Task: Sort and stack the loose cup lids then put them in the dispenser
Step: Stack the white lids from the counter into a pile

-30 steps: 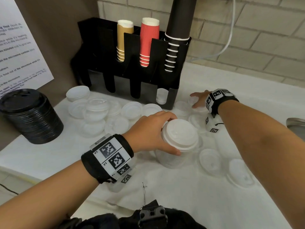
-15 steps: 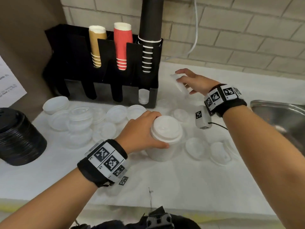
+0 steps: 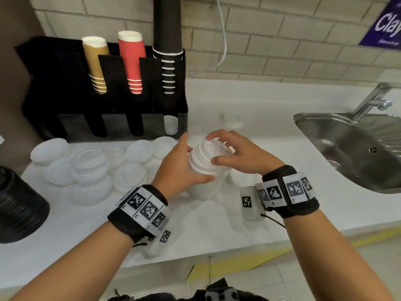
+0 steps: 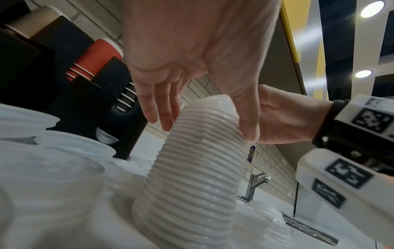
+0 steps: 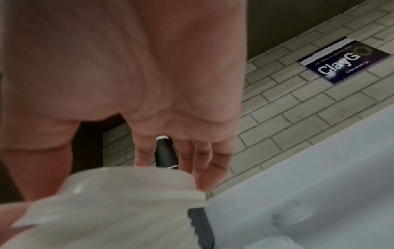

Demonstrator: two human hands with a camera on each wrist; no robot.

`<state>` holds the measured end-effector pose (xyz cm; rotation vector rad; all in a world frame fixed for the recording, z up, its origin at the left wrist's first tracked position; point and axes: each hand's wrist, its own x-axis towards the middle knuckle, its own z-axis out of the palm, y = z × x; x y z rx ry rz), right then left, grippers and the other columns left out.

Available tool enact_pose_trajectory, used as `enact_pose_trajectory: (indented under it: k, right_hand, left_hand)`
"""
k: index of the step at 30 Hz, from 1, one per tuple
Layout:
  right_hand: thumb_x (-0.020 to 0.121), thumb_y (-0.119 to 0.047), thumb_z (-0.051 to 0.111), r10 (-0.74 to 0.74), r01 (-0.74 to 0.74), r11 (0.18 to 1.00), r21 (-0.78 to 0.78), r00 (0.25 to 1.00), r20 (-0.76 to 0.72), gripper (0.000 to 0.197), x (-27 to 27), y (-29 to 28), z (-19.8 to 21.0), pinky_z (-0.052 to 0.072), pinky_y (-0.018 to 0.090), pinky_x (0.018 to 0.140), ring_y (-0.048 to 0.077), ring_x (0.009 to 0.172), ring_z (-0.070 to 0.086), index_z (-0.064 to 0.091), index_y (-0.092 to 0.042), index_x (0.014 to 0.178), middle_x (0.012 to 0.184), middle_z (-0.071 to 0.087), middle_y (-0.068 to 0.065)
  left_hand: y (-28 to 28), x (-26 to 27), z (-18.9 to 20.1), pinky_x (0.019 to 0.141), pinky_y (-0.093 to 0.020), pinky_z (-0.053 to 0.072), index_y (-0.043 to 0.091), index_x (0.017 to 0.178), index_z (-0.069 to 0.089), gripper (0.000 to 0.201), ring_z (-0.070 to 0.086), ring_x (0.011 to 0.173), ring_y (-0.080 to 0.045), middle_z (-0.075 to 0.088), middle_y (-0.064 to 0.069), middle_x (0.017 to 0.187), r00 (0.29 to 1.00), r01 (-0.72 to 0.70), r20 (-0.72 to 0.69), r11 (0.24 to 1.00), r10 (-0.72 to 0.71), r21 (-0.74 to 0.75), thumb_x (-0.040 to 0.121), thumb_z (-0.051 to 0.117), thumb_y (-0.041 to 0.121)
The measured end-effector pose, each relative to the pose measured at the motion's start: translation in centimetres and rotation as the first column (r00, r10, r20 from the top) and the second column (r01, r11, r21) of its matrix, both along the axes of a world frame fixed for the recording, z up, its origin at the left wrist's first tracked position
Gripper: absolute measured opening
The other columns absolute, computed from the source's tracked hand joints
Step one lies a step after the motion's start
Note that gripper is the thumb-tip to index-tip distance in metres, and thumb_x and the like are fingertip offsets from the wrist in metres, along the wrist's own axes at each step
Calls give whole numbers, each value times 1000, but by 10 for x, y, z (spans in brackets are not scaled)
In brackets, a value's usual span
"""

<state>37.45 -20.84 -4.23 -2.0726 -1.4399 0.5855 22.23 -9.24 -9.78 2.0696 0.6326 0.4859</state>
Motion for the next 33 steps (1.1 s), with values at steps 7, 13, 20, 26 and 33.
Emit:
enact_pose_trajectory:
  k: [7, 13, 20, 26, 33]
  right_hand:
    - [78, -34, 73, -1, 1, 1000, -7, 999, 53, 52, -12, 5, -2, 36, 27, 94, 18, 110, 45, 50, -41, 125, 108, 47, -1]
    - [76, -34, 74, 55, -44, 997, -62, 981, 187, 59, -20, 11, 3, 35, 29, 96, 19, 117, 37, 51, -38, 130, 114, 43, -1]
    - [71, -33, 79, 45, -33, 997, -67, 983, 178, 60, -19, 13, 5, 39, 29, 92, 18, 108, 43, 52, -33, 124, 110, 47, 0]
    - [68, -50, 79, 101, -105, 977, -186, 994, -30, 55, 11, 18, 22, 45, 22, 83, 10, 105, 54, 53, -41, 116, 115, 56, -10]
    - [94, -33, 55, -361, 352, 927, -132, 931, -53, 31, 118, 69, 21, 49, 31, 83, 21, 112, 52, 56, -21, 123, 123, 56, 3]
  left_hand:
    - [0, 2, -4, 69, -5, 39, 31, 151, 10, 127, 52, 89, 8, 49, 23, 98, 999, 12, 46, 1000, -12, -3, 55, 92, 35]
    - [0, 3, -6, 72, -6, 41, 28, 152, 9, 127, 55, 96, 2, 49, 24, 104, 997, 8, 73, 999, -6, -33, 56, 92, 33]
    - [3, 2, 6, 95, -30, 45, 24, 137, 43, 100, 50, 114, -16, 51, 1, 125, 996, 80, -35, 994, -77, 79, 52, 92, 43]
    - [12, 8, 20, 90, -27, 42, 27, 130, 50, 85, 50, 105, -12, 52, 5, 116, 987, 137, -108, 982, -122, 134, 56, 90, 46]
    - [6, 12, 23, 96, -34, 46, 24, 122, 47, 77, 53, 109, -13, 57, 7, 118, 982, 168, -101, 984, -162, 55, 60, 90, 36]
